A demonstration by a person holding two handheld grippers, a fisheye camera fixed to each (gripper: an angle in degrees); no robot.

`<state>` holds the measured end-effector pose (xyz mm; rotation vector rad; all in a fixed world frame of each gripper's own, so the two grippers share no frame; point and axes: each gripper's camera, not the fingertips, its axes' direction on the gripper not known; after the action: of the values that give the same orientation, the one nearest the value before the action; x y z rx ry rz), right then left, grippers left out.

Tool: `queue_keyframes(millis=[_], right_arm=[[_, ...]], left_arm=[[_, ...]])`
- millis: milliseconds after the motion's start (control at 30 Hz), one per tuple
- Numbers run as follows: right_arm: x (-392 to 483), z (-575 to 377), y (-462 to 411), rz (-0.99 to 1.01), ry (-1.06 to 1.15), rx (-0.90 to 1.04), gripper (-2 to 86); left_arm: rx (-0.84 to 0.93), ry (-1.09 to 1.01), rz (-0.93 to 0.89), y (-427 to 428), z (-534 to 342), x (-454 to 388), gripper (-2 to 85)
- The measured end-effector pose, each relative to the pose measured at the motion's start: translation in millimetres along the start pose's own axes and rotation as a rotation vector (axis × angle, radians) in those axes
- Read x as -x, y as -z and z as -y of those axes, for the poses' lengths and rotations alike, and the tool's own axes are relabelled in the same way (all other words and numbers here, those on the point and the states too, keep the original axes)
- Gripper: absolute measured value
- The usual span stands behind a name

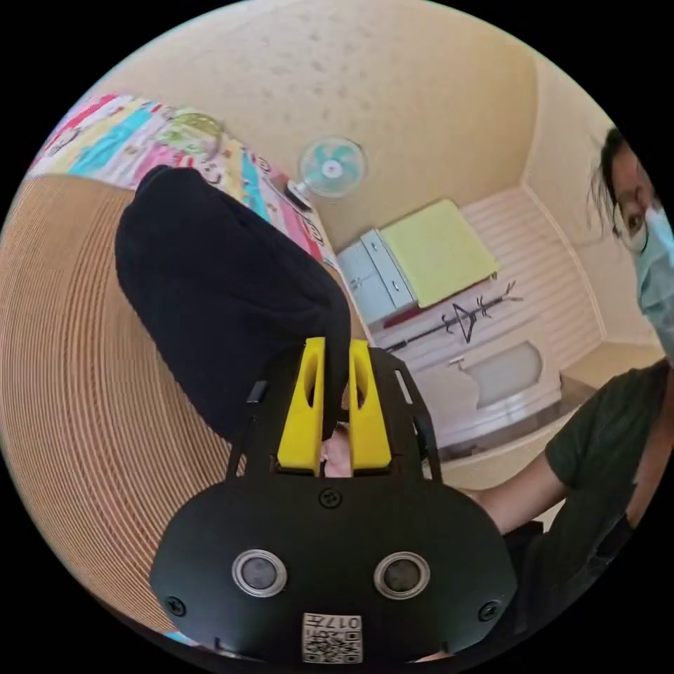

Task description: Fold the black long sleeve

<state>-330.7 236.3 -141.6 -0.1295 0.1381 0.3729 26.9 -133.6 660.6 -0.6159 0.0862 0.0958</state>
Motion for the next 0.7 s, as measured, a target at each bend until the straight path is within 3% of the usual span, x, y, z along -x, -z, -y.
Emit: queue_keyframes(millis=[100,167,267,367,500,567,700], right_arm=[[-42,-19,50,0.043,-0.128,-0.063,0.5],[-70,-38,81,0.032,-0.216,-0.085,0.6],[-116,-74,127,-0.013,-0.371,-0.079,1.0],[-152,-103,153,0.065,-0.42,-0.029,2.1],[-180,-122,158,0.321,-0.43,-0.016,7.4],[-188,-122,149,0.481,-0.438,-0.02,12.8],[-196,-99,118,0.753,-0.444,-0.032,22.3]], left_arm=[[0.148,-0.08,-0.071,-70,-9,-37,9.8],[0.12,-0.062,-0.067,-77,-26,-38,10.1],[0.012,0.143,0.04,-65,-63,-3,10.8],[0.006,0.426,0.17,-60,-104,51,17.0],[0.213,0.597,0.121,-112,-143,92,19.4],[0.333,0.633,0.063,-146,-158,92,13.8],[0.353,0.559,-0.059,-163,-178,36,7.0]])
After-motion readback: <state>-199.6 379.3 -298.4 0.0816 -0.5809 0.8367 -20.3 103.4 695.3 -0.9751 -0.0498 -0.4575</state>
